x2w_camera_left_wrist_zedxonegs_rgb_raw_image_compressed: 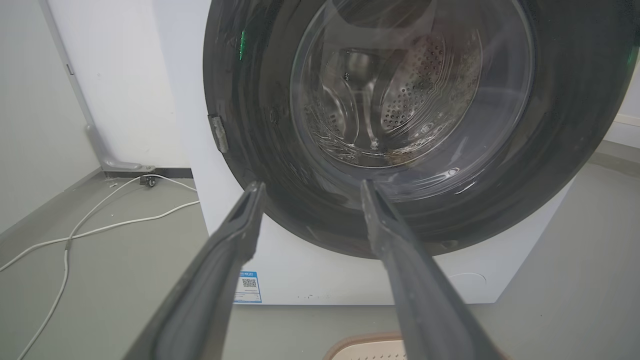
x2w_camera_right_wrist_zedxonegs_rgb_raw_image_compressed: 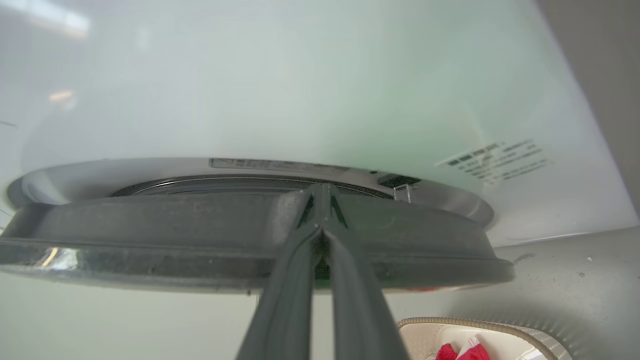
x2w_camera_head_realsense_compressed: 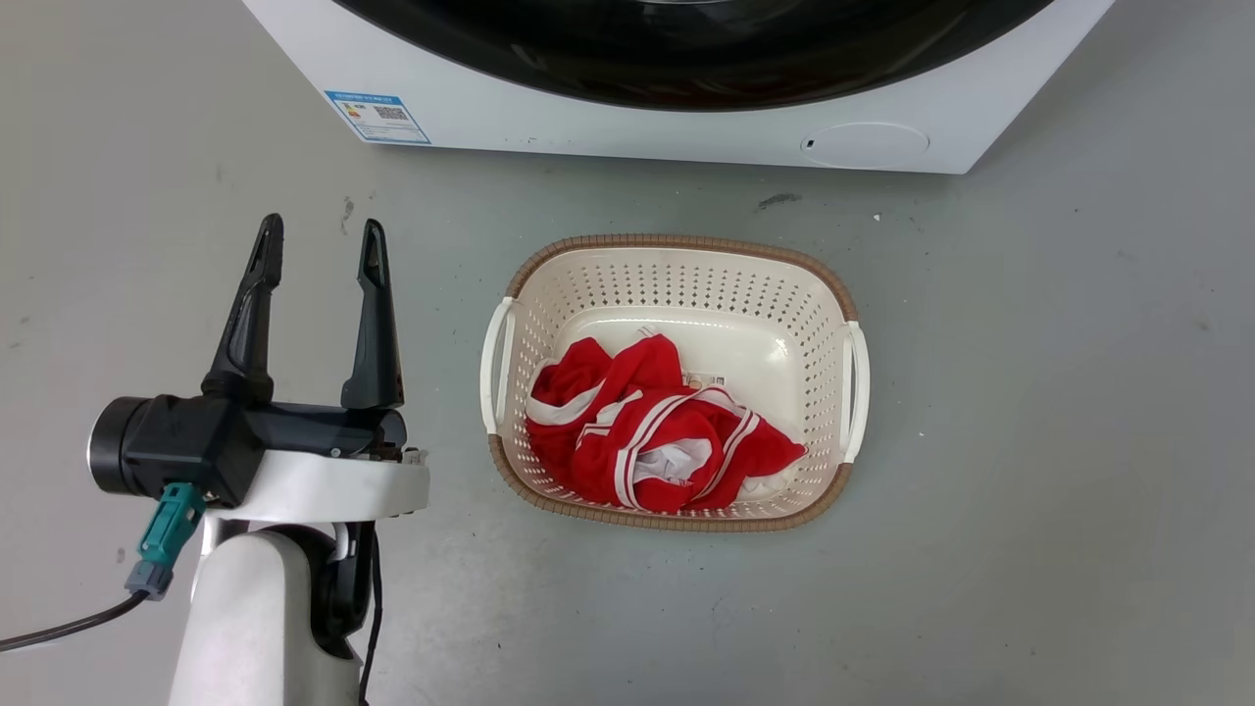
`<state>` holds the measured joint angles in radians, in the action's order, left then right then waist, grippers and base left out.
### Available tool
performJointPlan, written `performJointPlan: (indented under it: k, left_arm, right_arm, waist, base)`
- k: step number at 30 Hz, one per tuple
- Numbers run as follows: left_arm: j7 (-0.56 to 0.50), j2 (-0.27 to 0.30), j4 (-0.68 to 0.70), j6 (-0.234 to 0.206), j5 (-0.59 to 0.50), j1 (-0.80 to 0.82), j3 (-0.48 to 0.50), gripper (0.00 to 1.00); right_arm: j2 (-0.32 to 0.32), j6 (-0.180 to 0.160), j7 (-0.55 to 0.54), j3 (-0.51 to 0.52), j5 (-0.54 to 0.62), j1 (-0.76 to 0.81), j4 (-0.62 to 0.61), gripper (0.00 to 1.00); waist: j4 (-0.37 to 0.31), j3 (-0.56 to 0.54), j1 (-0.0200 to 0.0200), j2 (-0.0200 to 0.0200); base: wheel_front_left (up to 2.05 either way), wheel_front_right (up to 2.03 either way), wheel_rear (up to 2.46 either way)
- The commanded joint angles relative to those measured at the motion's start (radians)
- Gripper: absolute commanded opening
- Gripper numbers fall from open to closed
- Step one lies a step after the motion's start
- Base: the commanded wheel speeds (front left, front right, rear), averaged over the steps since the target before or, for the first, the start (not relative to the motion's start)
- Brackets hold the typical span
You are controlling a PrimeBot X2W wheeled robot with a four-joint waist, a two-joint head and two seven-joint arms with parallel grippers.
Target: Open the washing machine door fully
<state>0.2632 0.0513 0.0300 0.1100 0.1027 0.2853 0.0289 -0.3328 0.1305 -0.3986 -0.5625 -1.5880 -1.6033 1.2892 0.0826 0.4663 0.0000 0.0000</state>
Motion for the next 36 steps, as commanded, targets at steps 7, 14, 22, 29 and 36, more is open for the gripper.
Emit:
performJointPlan:
  k: [7, 14, 22, 29, 36]
  left_arm:
    - [0.002, -0.001, -0.009, -0.005, 0.003, 0.012, -0.006, 1.00]
    - [0.002, -0.001, -0.017, -0.004, 0.005, 0.007, -0.010, 1.00]
    - [0.002, -0.001, -0.026, -0.011, 0.007, -0.012, -0.019, 1.00]
    - [0.002, 0.000, -0.041, -0.013, 0.009, -0.037, -0.027, 1.00]
    - [0.002, 0.000, -0.058, -0.018, 0.002, -0.077, -0.032, 1.00]
  right_arm:
    - [0.077, 0.002, -0.122, -0.006, -0.023, 0.025, -0.007, 0.00]
    - [0.093, 0.006, -0.145, 0.013, -0.045, 0.045, -0.015, 0.00]
    - [0.070, 0.000, -0.177, 0.049, -0.085, 0.104, -0.035, 0.00]
    - [0.070, 0.000, -0.270, 0.058, -0.111, 0.180, -0.083, 0.00]
    - [0.084, 0.000, -0.339, 0.068, -0.137, 0.277, -0.134, 0.00]
  waist:
    - [-0.010, -0.013, 0.0000, 0.0000]
    - [-0.019, -0.034, 0.0000, 0.0000]
    - [-0.024, -0.075, 0.0000, 0.0000]
    - [-0.029, -0.137, 0.0000, 0.0000]
    - [-0.032, -0.215, 0.0000, 0.0000]
  base:
    - [0.00, 0.00, 0.00]
    - [0.00, 0.00, 0.00]
    - [0.00, 0.00, 0.00]
    - [0.00, 0.00, 0.00]
    - [0.00, 0.00, 0.00]
